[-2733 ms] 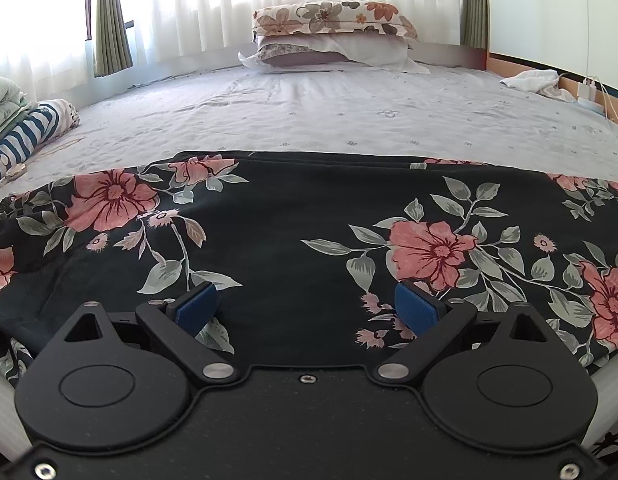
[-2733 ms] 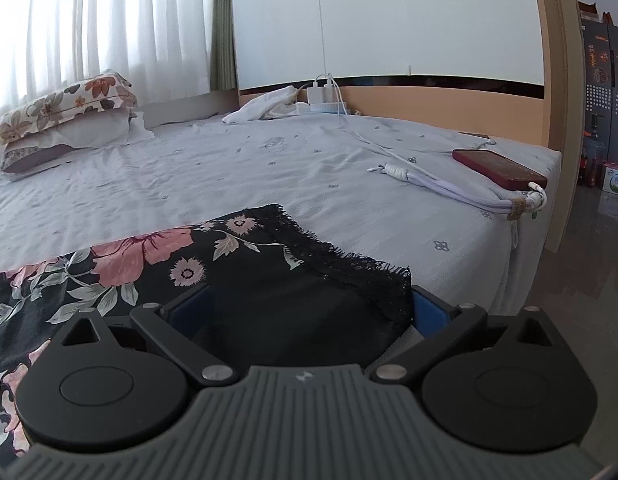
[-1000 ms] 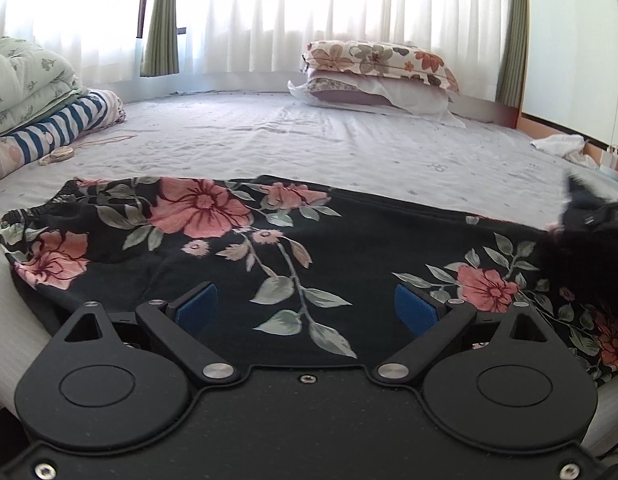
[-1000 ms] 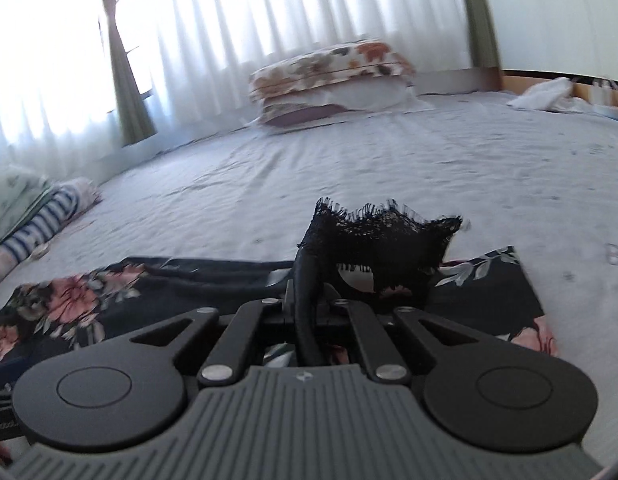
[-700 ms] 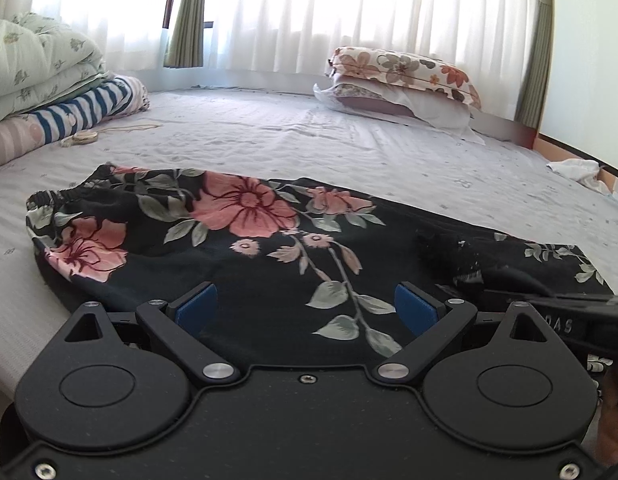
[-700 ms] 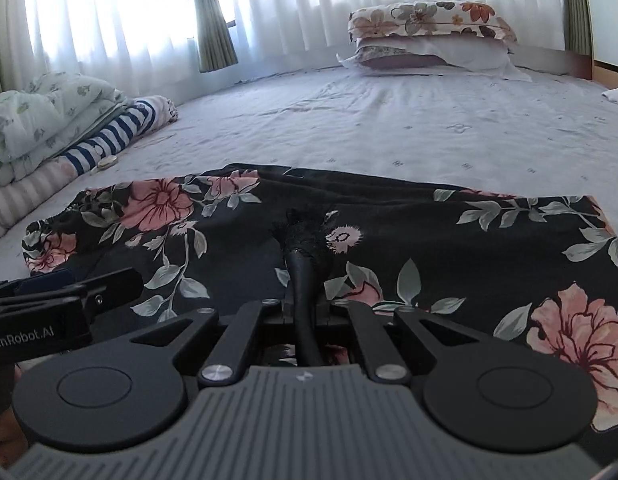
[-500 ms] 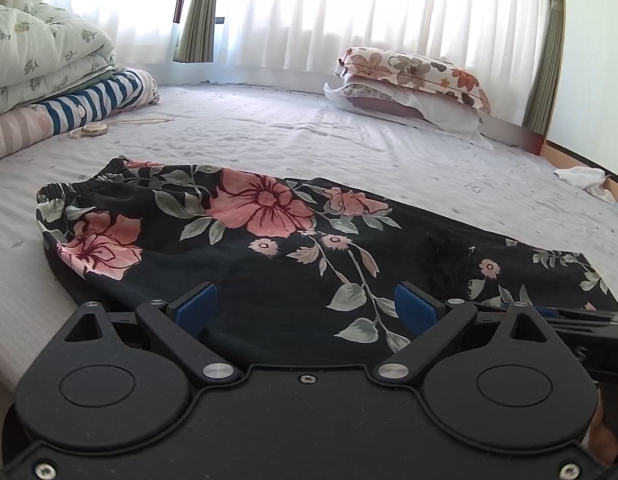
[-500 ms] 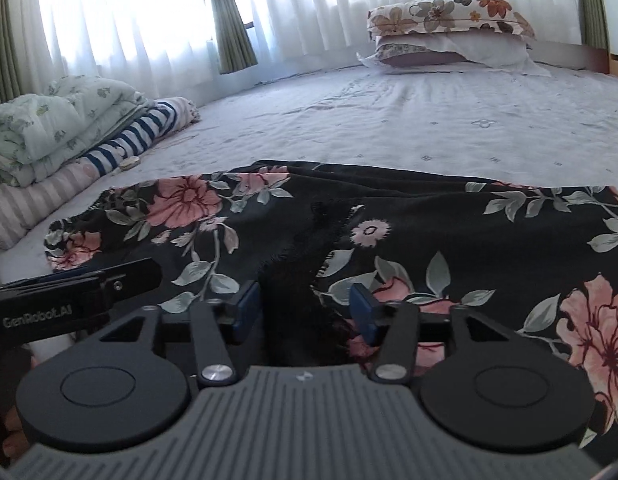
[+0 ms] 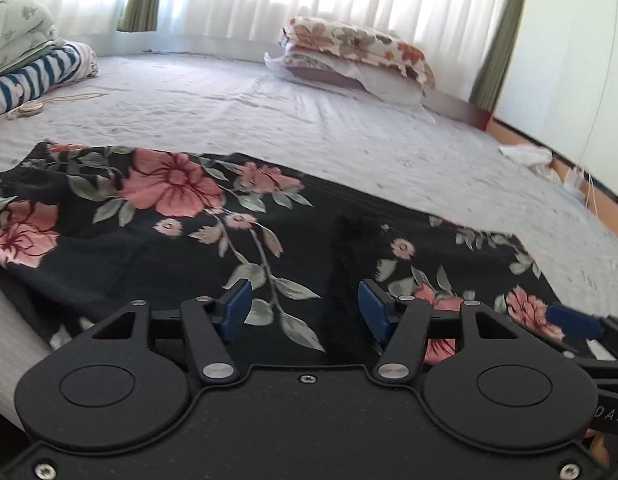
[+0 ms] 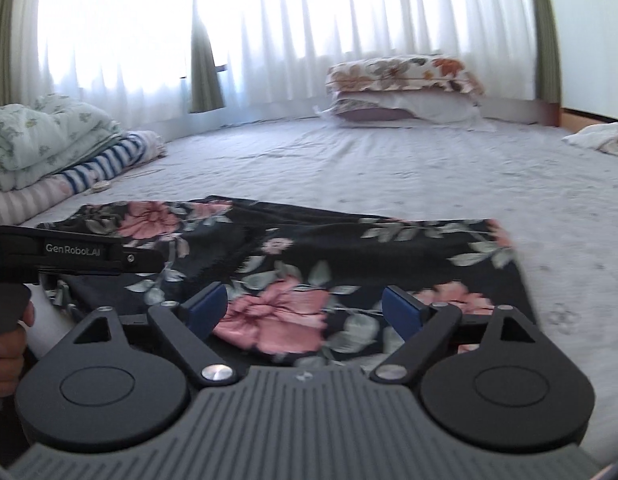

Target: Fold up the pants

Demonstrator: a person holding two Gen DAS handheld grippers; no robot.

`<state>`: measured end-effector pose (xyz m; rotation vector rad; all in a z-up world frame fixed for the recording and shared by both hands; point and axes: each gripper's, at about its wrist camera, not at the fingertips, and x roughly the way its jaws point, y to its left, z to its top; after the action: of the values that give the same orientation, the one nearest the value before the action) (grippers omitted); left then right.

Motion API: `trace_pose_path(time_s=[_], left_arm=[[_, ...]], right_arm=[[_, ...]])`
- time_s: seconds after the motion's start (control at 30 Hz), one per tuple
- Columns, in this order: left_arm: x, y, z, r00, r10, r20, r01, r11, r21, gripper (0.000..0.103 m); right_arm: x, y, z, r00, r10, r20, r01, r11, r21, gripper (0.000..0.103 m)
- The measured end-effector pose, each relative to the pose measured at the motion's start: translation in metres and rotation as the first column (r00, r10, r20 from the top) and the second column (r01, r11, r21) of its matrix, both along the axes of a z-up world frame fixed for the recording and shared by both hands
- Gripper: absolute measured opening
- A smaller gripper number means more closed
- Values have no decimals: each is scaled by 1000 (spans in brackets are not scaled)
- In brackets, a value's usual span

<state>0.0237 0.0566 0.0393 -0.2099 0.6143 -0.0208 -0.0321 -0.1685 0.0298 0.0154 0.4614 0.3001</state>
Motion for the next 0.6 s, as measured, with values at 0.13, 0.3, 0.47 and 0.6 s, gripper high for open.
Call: trace_pose_path(time_s=[0.13,0.3,0.47,0.6], left_arm=[[5,-19,0,999,-28,-37,30,999,39,59],[9,-35,3,997,-65,-52,68,996,55,67],[15,-41,2,994,-79,-78,82,996,41,71],[9,-41,-2,992,-85,-89,87,996,13,79]], right_arm=[[-4,-14,-4,994,-106,26,108,991,-83,93],[-6,-32,-13,974,-223,45,227,969,-103,93],[-6,-44,-25,945,-324,48,327,938,-118,93],[-5,-39,-41,937,-348,37,348,916,-198,93]])
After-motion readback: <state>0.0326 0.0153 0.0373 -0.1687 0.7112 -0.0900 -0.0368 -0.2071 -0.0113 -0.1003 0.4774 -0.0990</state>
